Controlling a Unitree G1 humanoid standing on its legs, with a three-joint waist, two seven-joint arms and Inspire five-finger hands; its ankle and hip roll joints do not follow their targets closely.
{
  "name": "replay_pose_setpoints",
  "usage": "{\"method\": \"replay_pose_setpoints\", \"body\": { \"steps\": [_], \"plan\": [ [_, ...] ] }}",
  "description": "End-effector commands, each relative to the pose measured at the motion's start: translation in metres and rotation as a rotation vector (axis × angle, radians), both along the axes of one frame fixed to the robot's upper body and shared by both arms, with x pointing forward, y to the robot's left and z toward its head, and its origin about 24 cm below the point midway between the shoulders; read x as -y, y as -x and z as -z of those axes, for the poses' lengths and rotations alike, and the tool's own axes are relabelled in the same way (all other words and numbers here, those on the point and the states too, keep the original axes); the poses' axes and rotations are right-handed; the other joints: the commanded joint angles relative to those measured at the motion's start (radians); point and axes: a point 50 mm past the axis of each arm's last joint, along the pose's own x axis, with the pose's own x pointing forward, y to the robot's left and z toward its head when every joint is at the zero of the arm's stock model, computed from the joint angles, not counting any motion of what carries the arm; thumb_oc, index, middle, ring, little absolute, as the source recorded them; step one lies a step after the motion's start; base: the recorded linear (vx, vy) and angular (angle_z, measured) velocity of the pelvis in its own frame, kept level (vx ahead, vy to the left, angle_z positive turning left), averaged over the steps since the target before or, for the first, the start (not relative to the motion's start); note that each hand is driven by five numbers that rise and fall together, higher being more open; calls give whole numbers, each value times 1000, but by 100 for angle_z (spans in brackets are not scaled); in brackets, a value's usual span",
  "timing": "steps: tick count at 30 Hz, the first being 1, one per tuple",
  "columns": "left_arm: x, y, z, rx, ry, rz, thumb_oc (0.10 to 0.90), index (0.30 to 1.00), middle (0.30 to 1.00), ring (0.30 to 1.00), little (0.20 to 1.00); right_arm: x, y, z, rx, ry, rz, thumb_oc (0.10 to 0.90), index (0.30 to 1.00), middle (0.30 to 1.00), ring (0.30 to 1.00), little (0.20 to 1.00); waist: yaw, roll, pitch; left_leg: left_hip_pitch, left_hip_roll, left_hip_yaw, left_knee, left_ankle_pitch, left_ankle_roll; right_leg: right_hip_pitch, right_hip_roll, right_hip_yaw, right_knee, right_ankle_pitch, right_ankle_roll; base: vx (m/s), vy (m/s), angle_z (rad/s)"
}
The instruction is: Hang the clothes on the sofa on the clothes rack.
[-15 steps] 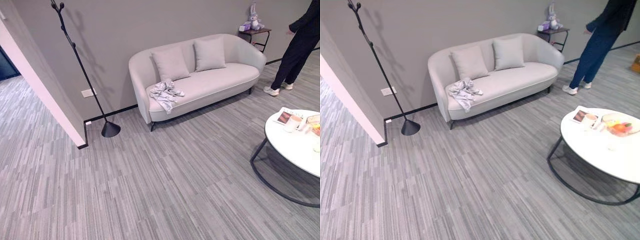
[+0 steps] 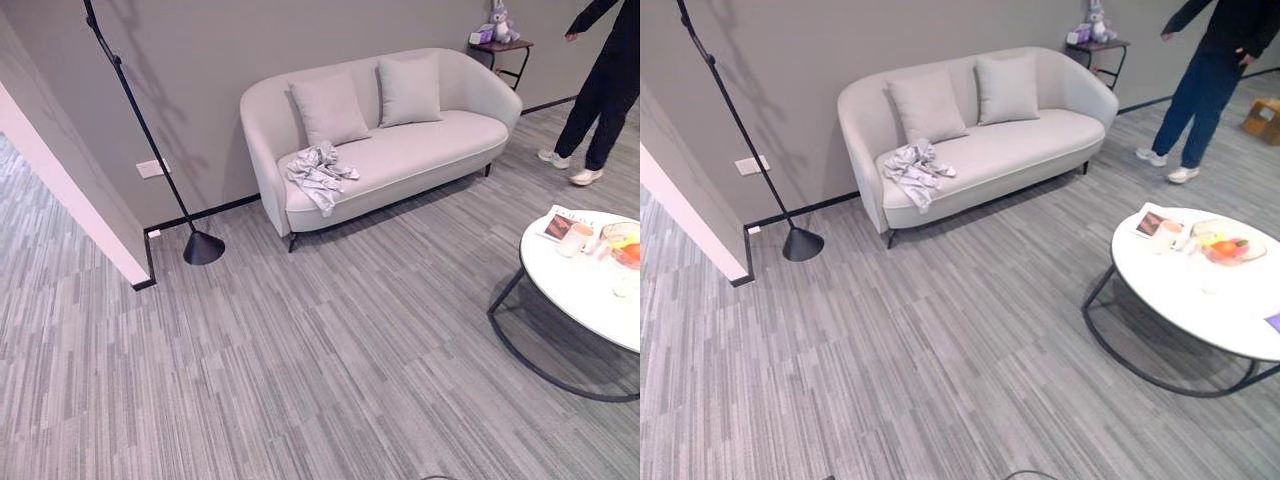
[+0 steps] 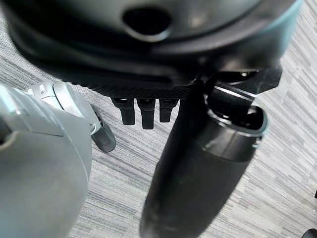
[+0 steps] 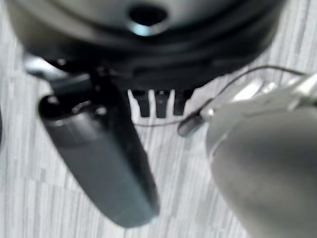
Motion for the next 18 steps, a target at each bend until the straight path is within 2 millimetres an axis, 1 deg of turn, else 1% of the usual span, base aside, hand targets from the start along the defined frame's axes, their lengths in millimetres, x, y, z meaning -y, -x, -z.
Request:
{"method": "replay_pose_setpoints", "body": {
  "steps": [1,3,8,12,13,14,17,18],
  "plan": [
    [-4,1,-1,6,-15,2,800,900,900,900,900,3,1,-1,-15,13,-45,800,900,900,900,900,1,-44,-41,-32,-30,-9,-14,-12,17,-9,-19,-3,13,-64,39,0,0,0],
    [-5,2,-1,-5,-18,24,800,900,900,900,900,0,0,0,-17,5,-68,800,900,900,900,900,2,-46,-42,-30,-34,-11,-14,-16,19,-7,-21,-2,12,-65,40,0,0,0],
    [-5,3,-1,-14,-19,55,800,900,900,900,900,2,-1,-1,6,6,14,800,900,900,900,900,0,-50,-45,-23,-35,-10,-16,-24,22,-4,-22,1,13,-66,42,6,6,0],
    [-3,-1,-1,2,-12,74,800,900,900,900,900,2,2,0,-7,7,9,800,900,900,900,900,-1,-53,-43,-22,-36,-9,-16,-28,25,-4,-24,3,13,-64,45,2,9,0],
    [-3,-2,-1,-1,-9,99,800,900,900,900,900,4,8,0,-28,8,-4,800,900,900,900,900,-5,-55,-43,-21,-38,-5,-18,-32,27,-4,-26,5,12,-62,47,16,60,-1],
    [-2,-3,0,-1,-4,113,800,900,900,900,900,0,8,1,-34,-2,-17,800,900,900,900,900,-9,-58,-43,-17,-39,2,-19,-38,30,-6,-28,11,12,-59,50,23,64,-2],
    [-2,0,0,-12,-4,114,800,900,900,900,900,-1,8,1,-34,-2,-29,800,900,900,900,900,-10,-61,-44,-12,-41,8,-19,-45,34,-2,-31,19,12,-60,52,23,38,-14],
    [-2,1,0,-17,-4,119,800,900,900,900,900,-1,4,1,-23,-2,-32,800,900,900,900,900,-12,-62,-46,-8,-42,9,-18,-49,36,0,-32,22,12,-59,54,23,38,-16]
  ]
}}
